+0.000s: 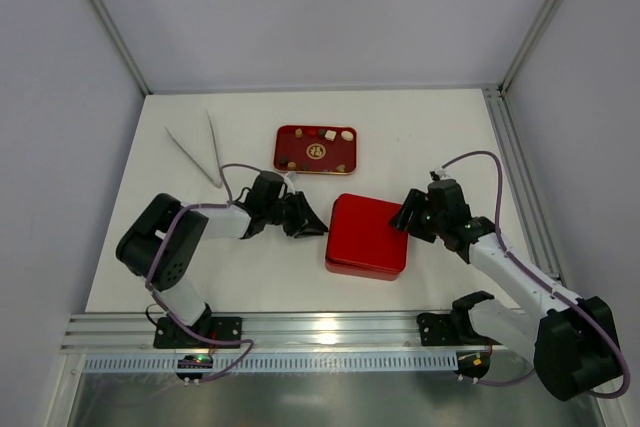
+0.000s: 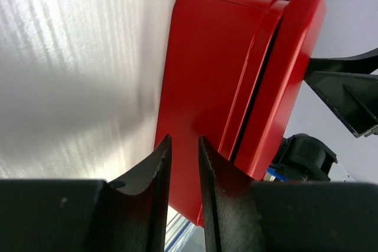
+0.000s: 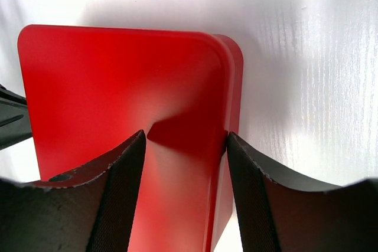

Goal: Pack the chocolate

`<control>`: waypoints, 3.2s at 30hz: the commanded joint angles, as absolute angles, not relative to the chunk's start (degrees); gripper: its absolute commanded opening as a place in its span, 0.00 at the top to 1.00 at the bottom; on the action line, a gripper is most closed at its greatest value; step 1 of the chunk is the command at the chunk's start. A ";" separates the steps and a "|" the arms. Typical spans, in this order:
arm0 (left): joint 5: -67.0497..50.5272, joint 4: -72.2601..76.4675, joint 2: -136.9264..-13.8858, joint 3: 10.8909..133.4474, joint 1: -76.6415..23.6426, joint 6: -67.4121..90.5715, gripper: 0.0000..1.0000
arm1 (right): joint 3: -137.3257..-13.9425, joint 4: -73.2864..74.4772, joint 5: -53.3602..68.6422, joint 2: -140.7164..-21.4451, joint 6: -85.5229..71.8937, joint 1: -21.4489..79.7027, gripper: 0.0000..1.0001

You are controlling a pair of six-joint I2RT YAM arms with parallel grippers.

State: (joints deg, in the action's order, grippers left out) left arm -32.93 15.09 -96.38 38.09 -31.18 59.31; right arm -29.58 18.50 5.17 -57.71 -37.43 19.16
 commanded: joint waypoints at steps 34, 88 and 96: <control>-25.58 7.82 -95.80 43.24 -35.24 58.10 0.77 | -34.01 24.08 -7.91 -58.54 -34.98 30.14 0.32; -17.58 -4.65 -90.01 45.35 -34.90 51.95 0.56 | -39.90 28.65 -11.43 -68.11 -33.75 40.08 0.00; -17.23 -9.14 -85.78 46.67 -30.24 49.05 0.45 | -39.73 27.16 -7.65 -68.82 -32.08 37.97 0.00</control>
